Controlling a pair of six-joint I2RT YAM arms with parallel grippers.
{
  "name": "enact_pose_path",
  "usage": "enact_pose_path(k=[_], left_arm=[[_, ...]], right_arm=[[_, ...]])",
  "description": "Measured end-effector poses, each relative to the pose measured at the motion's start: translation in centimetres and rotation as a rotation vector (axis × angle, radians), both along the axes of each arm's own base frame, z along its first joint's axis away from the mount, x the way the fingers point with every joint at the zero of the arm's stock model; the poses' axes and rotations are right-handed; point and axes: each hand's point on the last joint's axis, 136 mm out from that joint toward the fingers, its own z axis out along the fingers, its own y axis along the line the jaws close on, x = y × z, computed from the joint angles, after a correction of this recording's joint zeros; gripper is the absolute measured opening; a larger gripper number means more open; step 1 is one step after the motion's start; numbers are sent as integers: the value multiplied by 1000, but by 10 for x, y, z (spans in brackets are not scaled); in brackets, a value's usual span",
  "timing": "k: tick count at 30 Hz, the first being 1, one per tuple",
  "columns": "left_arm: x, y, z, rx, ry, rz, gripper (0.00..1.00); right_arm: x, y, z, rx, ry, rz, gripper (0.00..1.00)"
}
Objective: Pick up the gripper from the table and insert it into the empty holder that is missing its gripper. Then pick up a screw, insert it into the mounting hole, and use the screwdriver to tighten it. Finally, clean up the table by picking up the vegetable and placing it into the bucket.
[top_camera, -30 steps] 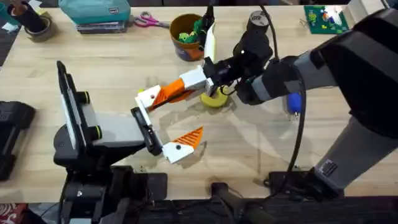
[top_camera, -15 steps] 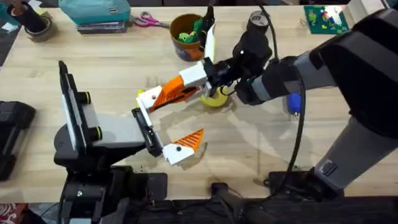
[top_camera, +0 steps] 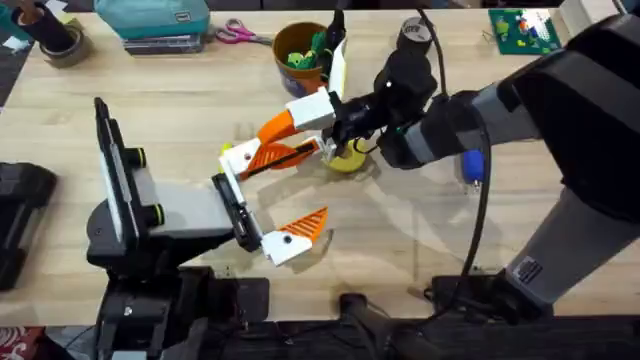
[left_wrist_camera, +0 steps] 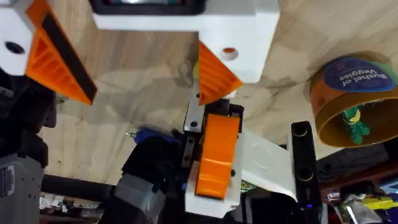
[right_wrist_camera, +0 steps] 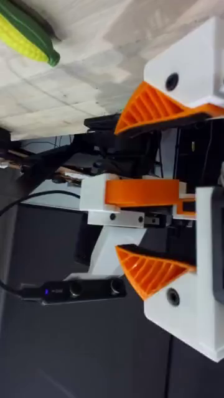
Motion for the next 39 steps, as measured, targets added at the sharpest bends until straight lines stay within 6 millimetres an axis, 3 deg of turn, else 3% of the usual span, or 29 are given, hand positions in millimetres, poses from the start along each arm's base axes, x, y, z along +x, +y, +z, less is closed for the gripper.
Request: enact_pose_path(k=[5,8,15,21,23,25,32,39], left_arm=[[0,0,0,0,0,0,985],[0,0,0,0,0,0,986],[0,0,0,0,0,0,986],[0,0,0,0,0,0,986],[0,0,0,0,0,0,985],[0,0,0,0,0,0,985],[0,0,0,0,0,0,986],[0,0,0,0,0,0,986]], right_arm=[[6,-4,0,-5,7,-17,995],[19,-15,4,-17,25,-60,995],[58,-61,16,-87,88,-218,994],[74,-112,22,-136,74,-355,995],[73,-130,26,-154,59,-403,995],[53,-164,18,-313,48,-526,996],[30,-186,8,-573,-66,-556,996],[19,-217,10,-832,-191,-559,997]])
